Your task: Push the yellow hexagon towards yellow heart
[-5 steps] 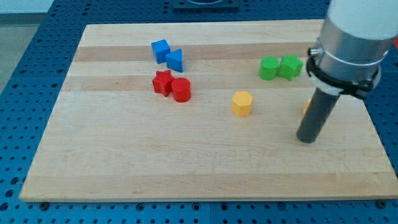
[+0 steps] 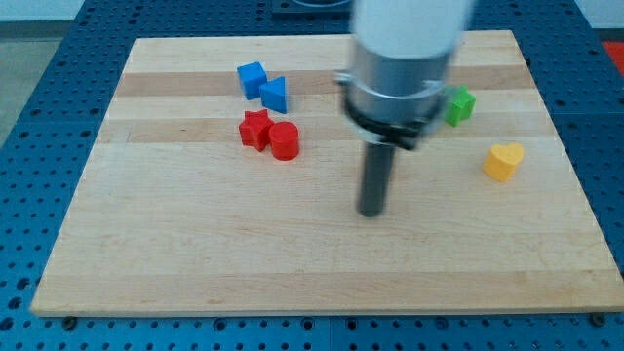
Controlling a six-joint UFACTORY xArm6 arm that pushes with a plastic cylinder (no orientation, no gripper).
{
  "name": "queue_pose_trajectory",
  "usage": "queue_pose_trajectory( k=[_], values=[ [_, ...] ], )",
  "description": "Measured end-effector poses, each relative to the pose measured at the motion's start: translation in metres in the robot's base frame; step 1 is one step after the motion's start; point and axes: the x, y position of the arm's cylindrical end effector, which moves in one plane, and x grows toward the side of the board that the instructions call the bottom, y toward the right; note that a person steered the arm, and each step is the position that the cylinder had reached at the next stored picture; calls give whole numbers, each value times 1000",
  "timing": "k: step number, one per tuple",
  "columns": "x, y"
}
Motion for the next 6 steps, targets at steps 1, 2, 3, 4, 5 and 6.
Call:
queue_pose_trajectory(
  k=[1,2,3,4,5,6],
  values=[
    [-36,-20],
    [-48,8],
    [-48,39],
    [-48,87],
    [-37,52],
    [-30,-33]
  ],
)
